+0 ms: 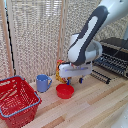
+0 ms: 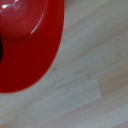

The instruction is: Please locate the crimson dish within your space. Move your hand towards it gently. Tenderly hold the bowl carefully using your fingers and raise it. With caution, shift it towards the basket. Kindly let loose of the dish to drop it in the basket.

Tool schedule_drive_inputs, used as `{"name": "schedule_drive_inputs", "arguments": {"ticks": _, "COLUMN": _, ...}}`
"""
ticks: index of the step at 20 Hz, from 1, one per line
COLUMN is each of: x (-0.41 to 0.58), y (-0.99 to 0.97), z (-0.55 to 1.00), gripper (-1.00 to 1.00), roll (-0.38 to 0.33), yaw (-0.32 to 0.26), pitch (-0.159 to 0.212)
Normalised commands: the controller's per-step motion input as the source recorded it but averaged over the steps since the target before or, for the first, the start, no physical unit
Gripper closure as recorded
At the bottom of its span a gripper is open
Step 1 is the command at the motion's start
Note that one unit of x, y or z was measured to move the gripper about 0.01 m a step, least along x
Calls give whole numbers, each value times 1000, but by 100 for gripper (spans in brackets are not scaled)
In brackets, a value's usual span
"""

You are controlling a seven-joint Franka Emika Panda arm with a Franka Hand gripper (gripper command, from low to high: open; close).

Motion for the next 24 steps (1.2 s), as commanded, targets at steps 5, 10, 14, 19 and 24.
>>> {"name": "schedule_drive_inputs", "arguments": {"ticks": 5, "x": 224, "y": 0, "z": -347, "gripper": -100, "roll": -27, "yaw": 0, "pitch": -7}}
{"name": "schedule_drive_inputs", "arguments": {"ticks": 10, "x": 202, "y": 0, "z": -246, "gripper": 100, "roll": -11, "yaw": 0, "pitch": -13}}
{"name": "schedule_drive_inputs", "arguments": {"ticks": 14, "x": 62, "y": 19, "z": -75, "gripper": 100, "roll": -3, "yaw": 6, "pitch": 3}}
{"name": "schedule_drive_inputs", "arguments": {"ticks": 19, "x": 0, "y": 93, "z": -6, "gripper": 100, "roll": -27, "yaw": 12, "pitch": 3}}
{"name": "schedule_drive_inputs", "arguments": {"ticks": 24, "x": -93, "y": 81, "z": 10, "gripper": 100, "roll": -11, "yaw": 0, "pitch": -1}}
